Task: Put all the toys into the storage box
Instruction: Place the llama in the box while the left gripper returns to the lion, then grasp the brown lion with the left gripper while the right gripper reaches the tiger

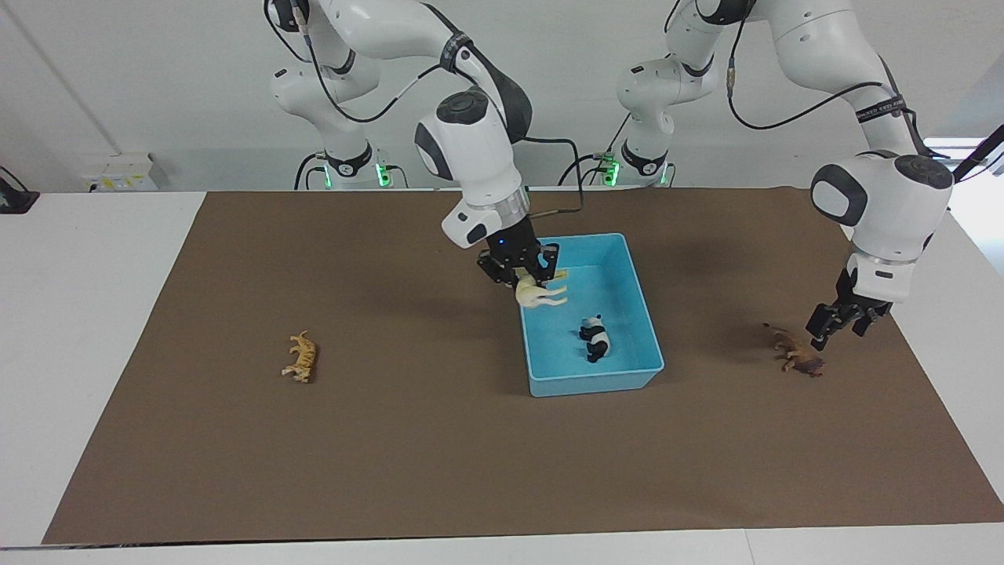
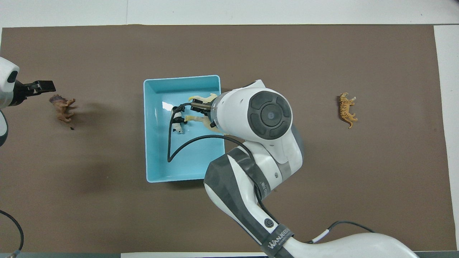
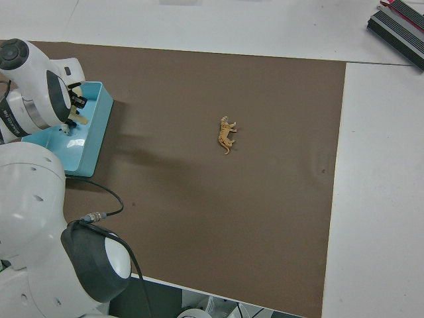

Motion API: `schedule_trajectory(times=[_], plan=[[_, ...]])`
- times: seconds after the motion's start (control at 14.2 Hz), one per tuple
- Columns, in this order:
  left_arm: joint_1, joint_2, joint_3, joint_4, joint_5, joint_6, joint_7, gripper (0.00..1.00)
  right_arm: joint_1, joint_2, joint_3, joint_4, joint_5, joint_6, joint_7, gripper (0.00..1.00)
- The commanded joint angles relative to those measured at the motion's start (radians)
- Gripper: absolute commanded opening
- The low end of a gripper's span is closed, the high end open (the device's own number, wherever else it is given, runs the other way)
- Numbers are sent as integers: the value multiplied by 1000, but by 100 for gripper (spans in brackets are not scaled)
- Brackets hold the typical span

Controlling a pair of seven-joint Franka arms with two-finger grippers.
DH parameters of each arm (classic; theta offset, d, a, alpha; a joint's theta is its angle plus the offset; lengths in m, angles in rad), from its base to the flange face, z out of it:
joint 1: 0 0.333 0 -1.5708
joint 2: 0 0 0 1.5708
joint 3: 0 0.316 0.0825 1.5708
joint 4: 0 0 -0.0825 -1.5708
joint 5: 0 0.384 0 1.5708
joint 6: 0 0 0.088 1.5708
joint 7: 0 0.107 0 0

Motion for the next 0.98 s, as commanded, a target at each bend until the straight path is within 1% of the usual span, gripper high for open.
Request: schedule_trajectory(times=[0.0,0.07,0.21,0.28,0.35,0.49,0.56,0.63,0.77,0.84,0.91], plan=[[10,59,-12,-7,21,83,4,100,77,115,-1,120,45,53,83,67],[2,84,-12,-7,21,116,2,100,76,120,-4,123,37,39,85,100],[-7,99,-12,-11,21,136,2,100,59,117,-13,141,28,-71,82,100],[-7,98,-12,-25,21,136,11,100,33,109,-33,140,20,-88,76,100],[-6,98,-12,-33,21,136,15,100,-26,74,-44,134,17,-123,50,100],[2,98,-12,-79,21,160,15,100,-158,28,-47,142,17,-266,-164,100],[5,95,-12,-105,21,186,15,100,-209,15,-47,142,17,-303,-253,100],[7,92,-12,-123,21,197,15,100,-254,9,-48,139,17,-326,-310,100],[7,88,-12,-132,21,196,15,100,-326,5,-48,111,16,-331,-355,100],[7,87,-12,-131,21,191,15,79,-351,-9,-50,74,17,-320,-358,100],[8,88,-12,-126,21,187,15,54,-384,-20,-50,45,16,-321,-363,100]])
